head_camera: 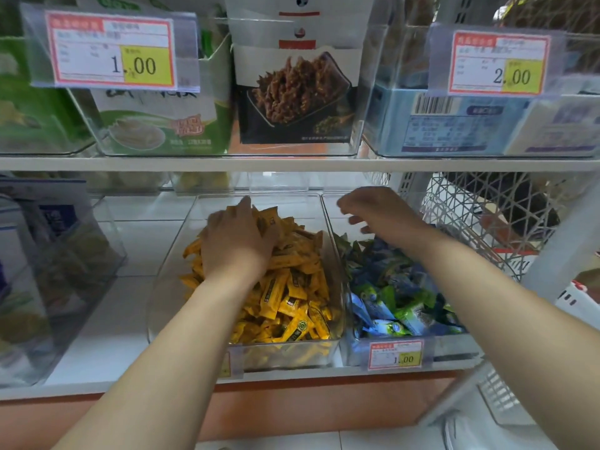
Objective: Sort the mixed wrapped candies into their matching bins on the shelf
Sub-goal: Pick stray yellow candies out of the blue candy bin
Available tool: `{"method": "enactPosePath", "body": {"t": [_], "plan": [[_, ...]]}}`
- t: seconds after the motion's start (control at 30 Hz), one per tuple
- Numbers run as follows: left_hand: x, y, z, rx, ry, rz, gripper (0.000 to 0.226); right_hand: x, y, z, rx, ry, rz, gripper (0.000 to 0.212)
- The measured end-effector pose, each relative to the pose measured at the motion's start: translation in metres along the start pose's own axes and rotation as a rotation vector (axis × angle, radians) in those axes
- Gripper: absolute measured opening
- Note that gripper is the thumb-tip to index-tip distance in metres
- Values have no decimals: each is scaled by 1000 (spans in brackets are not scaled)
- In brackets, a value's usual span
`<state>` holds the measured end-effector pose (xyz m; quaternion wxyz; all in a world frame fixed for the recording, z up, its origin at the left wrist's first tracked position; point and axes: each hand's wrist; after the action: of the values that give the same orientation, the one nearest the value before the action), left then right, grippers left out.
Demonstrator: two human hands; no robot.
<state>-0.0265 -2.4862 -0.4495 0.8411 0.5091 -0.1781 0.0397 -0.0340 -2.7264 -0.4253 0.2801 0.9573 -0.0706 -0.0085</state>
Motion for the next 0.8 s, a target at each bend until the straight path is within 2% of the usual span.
{"method": "enactPosePath", "body": {"t": [0.1,0.17,0.23,0.3,0.37,0.43,0.5,0.53,0.6,0.73,0.8], "plan": [[-3,5,15,-74,-89,140,66,12,25,31,-113,-56,99,16],[-7,1,33,-166,-206,150,55,22,32,48,-229,-80,32,12],[-15,-11,51,-217,-275,-5,53,30,32,57,-389,-85,-116,25],[-23,-25,64,-178,-305,-194,62,35,26,61,-501,-104,-253,41],[-26,-37,66,-120,-328,-271,65,36,17,62,-547,-141,-356,49],[-25,-42,64,-114,-340,-279,63,36,10,65,-600,-103,-421,42],[-22,-43,61,-139,-339,-281,66,37,6,70,-661,-38,-429,18],[-20,-44,59,-152,-341,-277,67,39,7,73,-698,-12,-414,9],[-19,-45,57,-169,-349,-262,66,39,18,75,-732,9,-338,19],[-18,-46,55,-171,-353,-268,70,37,55,73,-602,66,10,21],[-18,-47,55,-172,-356,-272,70,36,72,74,-677,29,114,13]]}}
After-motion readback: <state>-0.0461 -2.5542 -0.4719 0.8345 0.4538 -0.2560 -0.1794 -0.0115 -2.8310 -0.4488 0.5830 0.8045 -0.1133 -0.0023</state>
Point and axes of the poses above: each hand's wrist, its own x-axis towards the middle knuckle, its own y-axis out of the back of the hand, z = x × y, and after that the axes turned 4 degrees about -y, right-handed
